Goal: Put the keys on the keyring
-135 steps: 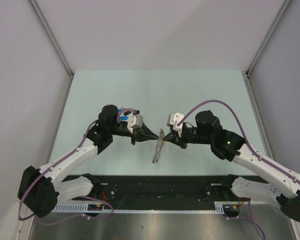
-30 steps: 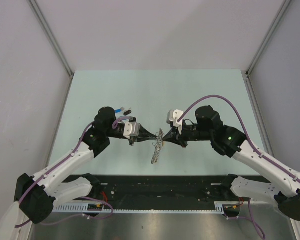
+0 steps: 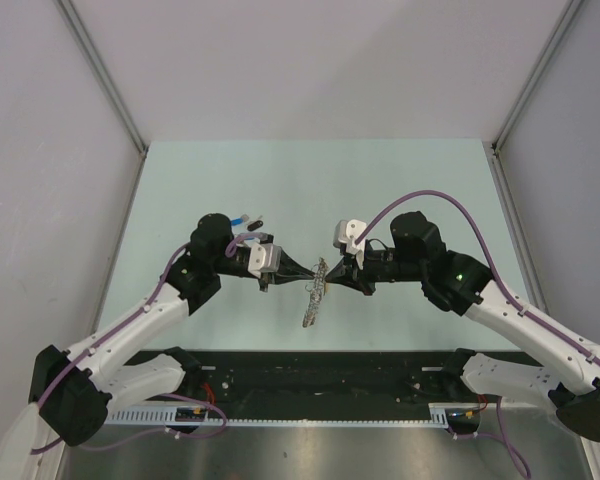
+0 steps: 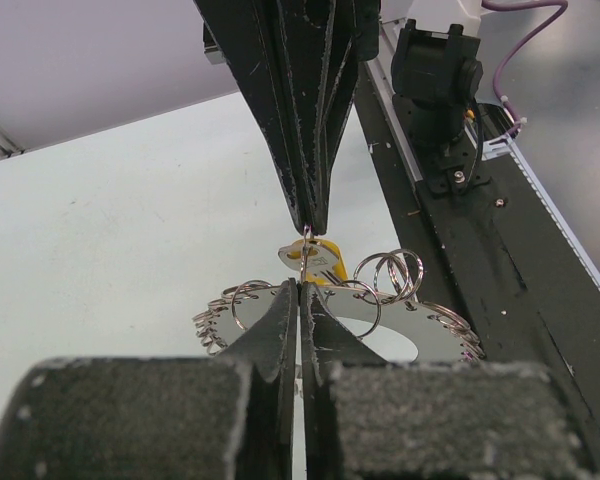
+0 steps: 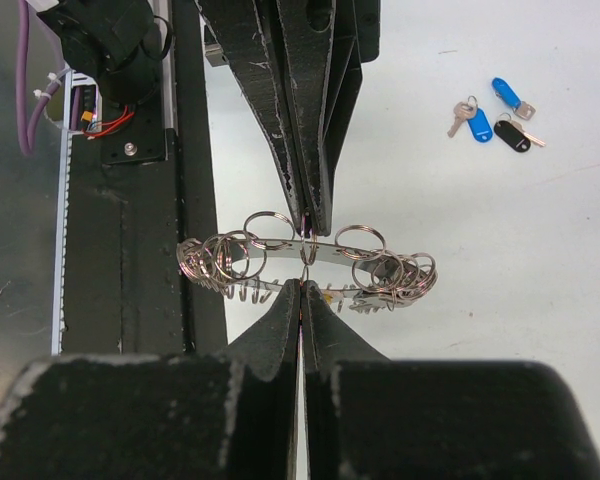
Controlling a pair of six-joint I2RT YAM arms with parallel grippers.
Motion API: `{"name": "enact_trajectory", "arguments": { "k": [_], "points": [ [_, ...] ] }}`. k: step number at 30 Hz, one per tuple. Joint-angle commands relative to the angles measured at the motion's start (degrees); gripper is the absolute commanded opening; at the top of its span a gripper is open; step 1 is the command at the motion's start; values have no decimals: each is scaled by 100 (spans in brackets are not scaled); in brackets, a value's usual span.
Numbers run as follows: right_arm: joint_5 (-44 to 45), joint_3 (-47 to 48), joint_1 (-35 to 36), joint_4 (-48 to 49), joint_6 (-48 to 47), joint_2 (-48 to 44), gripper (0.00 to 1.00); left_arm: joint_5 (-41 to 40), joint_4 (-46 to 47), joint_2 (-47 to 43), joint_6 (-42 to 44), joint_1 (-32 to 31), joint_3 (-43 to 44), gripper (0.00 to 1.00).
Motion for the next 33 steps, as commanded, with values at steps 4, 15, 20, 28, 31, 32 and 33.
{"name": "enact_trajectory", "arguments": {
  "k": [4,15,20,28,31,32,33],
  "points": [
    [-74,276,48,323,-52,-8,0,273,169,23,50,5,96,0],
    [-285,381,66,191,-140,124,0,457,-42,120,103,-66,210,0],
    [-303,425,92,165,-149,194,0,448,-51,129,120,-83,228,0],
    [22,451,128,-20,-140,203,0,326,2,76,85,-92,193,0],
    [242,460,128,-116,-114,89,0,282,28,32,85,-92,166,0],
    [277,451,128,-160,-105,45,0,238,55,23,85,-83,157,0],
    [295,451,128,-195,-96,-7,0,220,72,23,85,-83,149,0]
  ]
}}
